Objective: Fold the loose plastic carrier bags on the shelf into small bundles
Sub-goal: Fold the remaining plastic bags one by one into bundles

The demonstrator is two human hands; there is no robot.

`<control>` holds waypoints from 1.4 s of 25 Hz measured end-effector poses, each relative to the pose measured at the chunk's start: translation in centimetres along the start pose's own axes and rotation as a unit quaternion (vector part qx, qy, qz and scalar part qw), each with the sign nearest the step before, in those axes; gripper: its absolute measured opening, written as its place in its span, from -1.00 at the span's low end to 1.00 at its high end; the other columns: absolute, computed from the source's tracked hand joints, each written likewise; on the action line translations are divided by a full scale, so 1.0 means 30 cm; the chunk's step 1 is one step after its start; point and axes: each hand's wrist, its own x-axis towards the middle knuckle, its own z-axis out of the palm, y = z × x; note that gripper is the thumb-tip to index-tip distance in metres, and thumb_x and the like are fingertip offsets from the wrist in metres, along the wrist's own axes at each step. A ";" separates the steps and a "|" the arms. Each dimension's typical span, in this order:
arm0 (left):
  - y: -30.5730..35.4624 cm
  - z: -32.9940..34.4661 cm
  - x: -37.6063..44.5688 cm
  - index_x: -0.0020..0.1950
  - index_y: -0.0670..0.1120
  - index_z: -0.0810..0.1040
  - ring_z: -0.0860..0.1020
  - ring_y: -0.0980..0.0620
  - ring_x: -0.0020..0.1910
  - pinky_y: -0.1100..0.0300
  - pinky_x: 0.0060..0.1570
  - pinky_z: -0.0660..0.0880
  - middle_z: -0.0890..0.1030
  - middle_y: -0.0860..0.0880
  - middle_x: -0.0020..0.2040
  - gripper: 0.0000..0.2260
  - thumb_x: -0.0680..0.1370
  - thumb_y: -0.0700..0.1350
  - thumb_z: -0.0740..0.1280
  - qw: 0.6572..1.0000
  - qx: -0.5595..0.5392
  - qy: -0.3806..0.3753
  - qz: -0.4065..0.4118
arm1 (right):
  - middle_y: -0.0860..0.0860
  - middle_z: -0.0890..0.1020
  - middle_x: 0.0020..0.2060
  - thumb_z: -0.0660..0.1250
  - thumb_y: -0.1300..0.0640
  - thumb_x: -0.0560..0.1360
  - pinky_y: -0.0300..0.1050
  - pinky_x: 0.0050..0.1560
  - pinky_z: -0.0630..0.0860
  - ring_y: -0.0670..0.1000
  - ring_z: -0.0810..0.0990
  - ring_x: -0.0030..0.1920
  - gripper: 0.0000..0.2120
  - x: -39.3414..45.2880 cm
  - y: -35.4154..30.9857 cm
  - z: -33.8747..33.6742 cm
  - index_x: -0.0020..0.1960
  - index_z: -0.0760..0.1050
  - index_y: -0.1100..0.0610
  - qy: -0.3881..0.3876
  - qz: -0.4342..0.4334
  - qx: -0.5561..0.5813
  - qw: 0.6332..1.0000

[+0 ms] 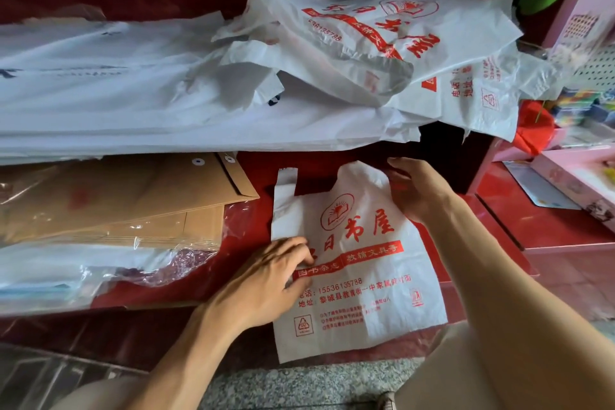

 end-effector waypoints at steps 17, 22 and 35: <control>-0.004 0.004 -0.001 0.32 0.04 0.38 0.07 0.42 0.29 0.67 0.12 -0.16 0.24 0.18 0.47 -0.74 0.64 0.02 0.22 1.000 0.000 0.008 0.013 | 0.15 0.60 0.13 0.32 -0.13 0.53 0.06 0.14 0.54 0.12 0.61 0.06 -0.59 0.020 -0.006 0.021 0.23 0.49 0.13 -0.029 0.045 -0.141 0.988; -0.006 0.007 0.000 0.30 0.04 0.39 0.18 0.25 0.43 0.66 0.12 -0.11 0.28 0.17 0.44 -0.76 0.64 0.00 0.23 1.000 0.003 0.011 0.008 | 0.16 0.64 0.15 0.29 -0.10 0.53 0.09 0.23 0.52 0.13 0.61 0.08 -0.59 -0.014 -0.018 0.050 0.25 0.54 0.14 -0.109 0.007 -0.142 0.984; -0.019 0.013 -0.006 0.12 0.11 0.43 0.26 0.35 0.29 0.40 0.30 0.15 0.35 0.25 0.30 -0.88 0.60 0.04 0.28 1.000 -0.021 0.012 0.003 | 0.13 0.63 0.04 0.35 -0.01 0.52 0.14 0.17 0.54 0.21 0.62 0.06 -0.81 0.019 0.020 -0.021 0.06 0.50 0.06 0.059 -0.012 -0.133 0.989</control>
